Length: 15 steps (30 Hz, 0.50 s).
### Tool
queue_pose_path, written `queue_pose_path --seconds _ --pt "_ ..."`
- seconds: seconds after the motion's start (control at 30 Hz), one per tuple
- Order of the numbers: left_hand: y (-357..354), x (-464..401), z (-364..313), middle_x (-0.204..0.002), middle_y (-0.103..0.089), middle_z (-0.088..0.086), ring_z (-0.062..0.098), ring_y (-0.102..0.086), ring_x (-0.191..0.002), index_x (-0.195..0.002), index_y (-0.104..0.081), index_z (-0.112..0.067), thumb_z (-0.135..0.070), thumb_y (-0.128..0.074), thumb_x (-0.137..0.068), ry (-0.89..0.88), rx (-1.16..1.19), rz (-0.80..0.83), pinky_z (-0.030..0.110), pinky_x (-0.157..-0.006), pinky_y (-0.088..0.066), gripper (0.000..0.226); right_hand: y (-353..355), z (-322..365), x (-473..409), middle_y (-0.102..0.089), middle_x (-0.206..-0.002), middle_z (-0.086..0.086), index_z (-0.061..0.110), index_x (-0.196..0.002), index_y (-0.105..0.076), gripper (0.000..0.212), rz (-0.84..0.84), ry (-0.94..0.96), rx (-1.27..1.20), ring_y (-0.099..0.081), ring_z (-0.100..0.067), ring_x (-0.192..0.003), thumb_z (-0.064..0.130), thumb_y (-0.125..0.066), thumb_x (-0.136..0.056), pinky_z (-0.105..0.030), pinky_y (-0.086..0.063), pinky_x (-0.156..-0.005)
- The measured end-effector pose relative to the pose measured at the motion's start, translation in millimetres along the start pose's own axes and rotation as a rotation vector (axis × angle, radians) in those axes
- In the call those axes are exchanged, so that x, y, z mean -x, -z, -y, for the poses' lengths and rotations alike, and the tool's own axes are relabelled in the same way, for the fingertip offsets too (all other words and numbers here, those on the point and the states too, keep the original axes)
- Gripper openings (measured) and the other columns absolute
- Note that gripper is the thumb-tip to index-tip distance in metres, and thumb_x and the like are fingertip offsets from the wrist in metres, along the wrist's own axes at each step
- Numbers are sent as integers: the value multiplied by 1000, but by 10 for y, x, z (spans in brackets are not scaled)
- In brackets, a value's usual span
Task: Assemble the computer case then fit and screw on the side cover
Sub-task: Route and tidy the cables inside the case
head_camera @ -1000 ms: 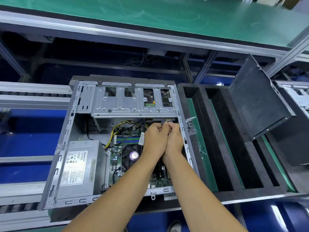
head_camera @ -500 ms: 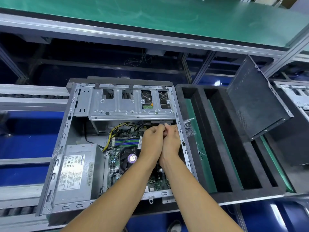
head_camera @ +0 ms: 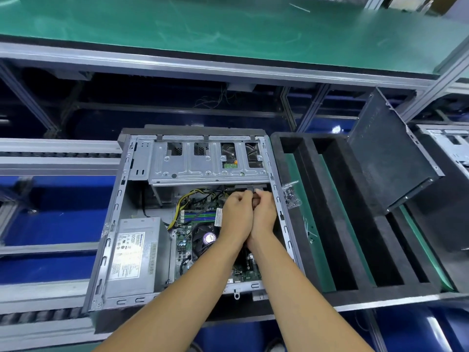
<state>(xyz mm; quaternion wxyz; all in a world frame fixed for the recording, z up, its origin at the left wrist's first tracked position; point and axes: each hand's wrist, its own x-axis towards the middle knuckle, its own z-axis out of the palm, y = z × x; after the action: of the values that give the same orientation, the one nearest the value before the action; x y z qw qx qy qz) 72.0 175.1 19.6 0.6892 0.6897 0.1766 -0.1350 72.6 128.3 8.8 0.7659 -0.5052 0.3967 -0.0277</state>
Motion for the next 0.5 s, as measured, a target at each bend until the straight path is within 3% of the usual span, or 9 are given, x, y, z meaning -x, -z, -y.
queue_pose_path --seconds 0.1,0.17,0.27,0.33,0.4,0.47,0.5 --pt "109 47 -115 -73 -69 6 9 -61 -62 -90 -62 -3 -19 -54 -97 -5 -105 116 21 -56 -43 20 -25 21 89 -61 -68 -1 14 -79 -60 19 -5 -17 -6 -58 -22 -70 29 -56 -89 -32 -45 -64" --pt "291 8 -238 -73 -57 3 13 -52 -63 -96 -51 -7 -24 -55 -98 -29 -337 253 25 -53 -36 18 -63 35 139 -64 -82 -5 10 -97 -62 29 19 -53 25 -59 -24 -81 36 -55 -85 -33 -44 -67" --pt "696 -96 -421 -99 -56 4 15 -53 -76 -110 -51 -13 -28 -53 -102 -238 -760 395 26 -60 -45 17 -111 58 176 -62 -104 -10 10 -118 -60 51 -7 -142 108 -58 -29 -94 49 -54 -85 -38 -43 -77" --pt "950 -141 -480 -107 -56 3 14 -55 -85 -111 -52 -16 -46 -53 -101 -348 -1000 546 21 -71 -47 32 -123 80 191 -60 -95 -5 14 -108 -61 40 -11 -159 78 -54 -22 -80 48 -54 -89 -34 -42 -67" --pt "1130 -154 -420 -119 -51 0 17 -51 -107 -121 -53 -21 -67 -48 -95 -333 -1164 805 33 -95 -46 54 -143 112 204 -59 -80 0 17 -93 -60 29 -11 -198 -61 -51 -15 -65 45 -55 -93 -28 -41 -56" --pt "1224 -118 -291 -131 -40 -2 20 -37 -121 -133 -48 -23 -73 -53 -88 -313 -1281 979 40 -108 -37 67 -163 114 219 -59 -76 0 16 -87 -55 28 -33 -229 -218 -50 -13 -61 44 -57 -94 -24 -39 -55" --pt "1247 -111 -223 -133 -36 -3 20 -33 -122 -133 -47 -22 -73 -58 -85 -359 -1326 993 39 -108 -35 72 -176 112 229 -61 -79 -1 15 -89 -53 30 -44 -237 -263 -52 -14 -65 44 -58 -95 -25 -39 -59"
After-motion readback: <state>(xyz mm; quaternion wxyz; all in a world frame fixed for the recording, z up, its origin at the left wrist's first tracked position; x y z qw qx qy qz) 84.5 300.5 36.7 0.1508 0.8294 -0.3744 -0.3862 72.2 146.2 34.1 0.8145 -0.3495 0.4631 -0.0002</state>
